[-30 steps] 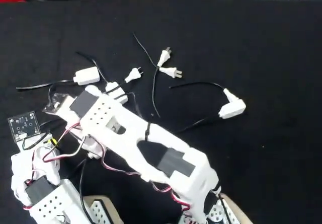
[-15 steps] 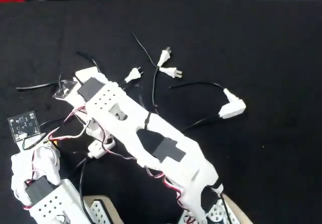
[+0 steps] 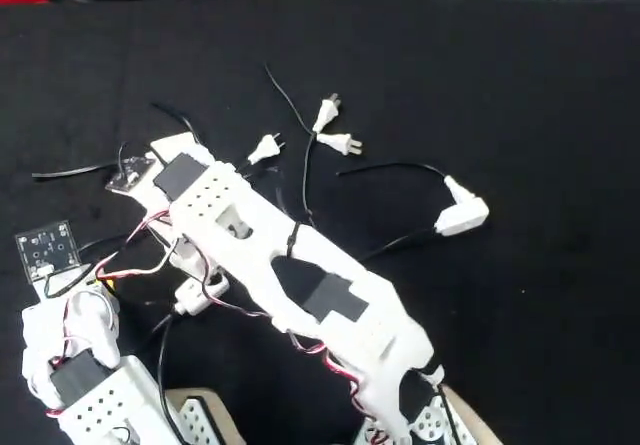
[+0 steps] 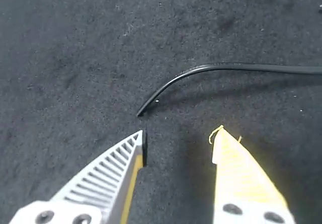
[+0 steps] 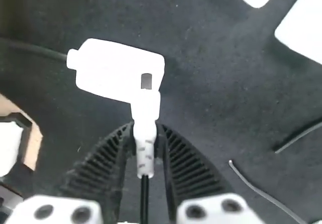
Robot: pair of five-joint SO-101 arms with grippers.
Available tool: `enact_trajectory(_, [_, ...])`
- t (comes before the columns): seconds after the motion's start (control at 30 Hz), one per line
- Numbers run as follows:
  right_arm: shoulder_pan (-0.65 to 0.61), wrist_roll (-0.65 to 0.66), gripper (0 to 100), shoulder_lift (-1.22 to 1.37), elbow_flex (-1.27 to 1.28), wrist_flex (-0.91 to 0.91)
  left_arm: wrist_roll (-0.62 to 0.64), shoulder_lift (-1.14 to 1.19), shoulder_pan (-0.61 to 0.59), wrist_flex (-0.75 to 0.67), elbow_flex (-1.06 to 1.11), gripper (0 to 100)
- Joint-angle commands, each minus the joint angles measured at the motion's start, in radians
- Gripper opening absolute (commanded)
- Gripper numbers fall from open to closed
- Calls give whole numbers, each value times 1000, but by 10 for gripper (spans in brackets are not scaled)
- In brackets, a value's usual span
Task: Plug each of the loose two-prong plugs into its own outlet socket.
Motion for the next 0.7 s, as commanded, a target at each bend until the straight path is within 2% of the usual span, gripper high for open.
enact_trajectory(0.0, [17, -12, 11, -65, 41, 38, 8, -2, 15, 6, 19, 223])
enact_trajectory(0.2, [14, -37, 11, -119, 110, 34, 8, -2, 15, 6, 19, 223])
enact_trajectory(0.67, [3, -38, 11, -85, 65, 37, 8, -2, 15, 6, 19, 223])
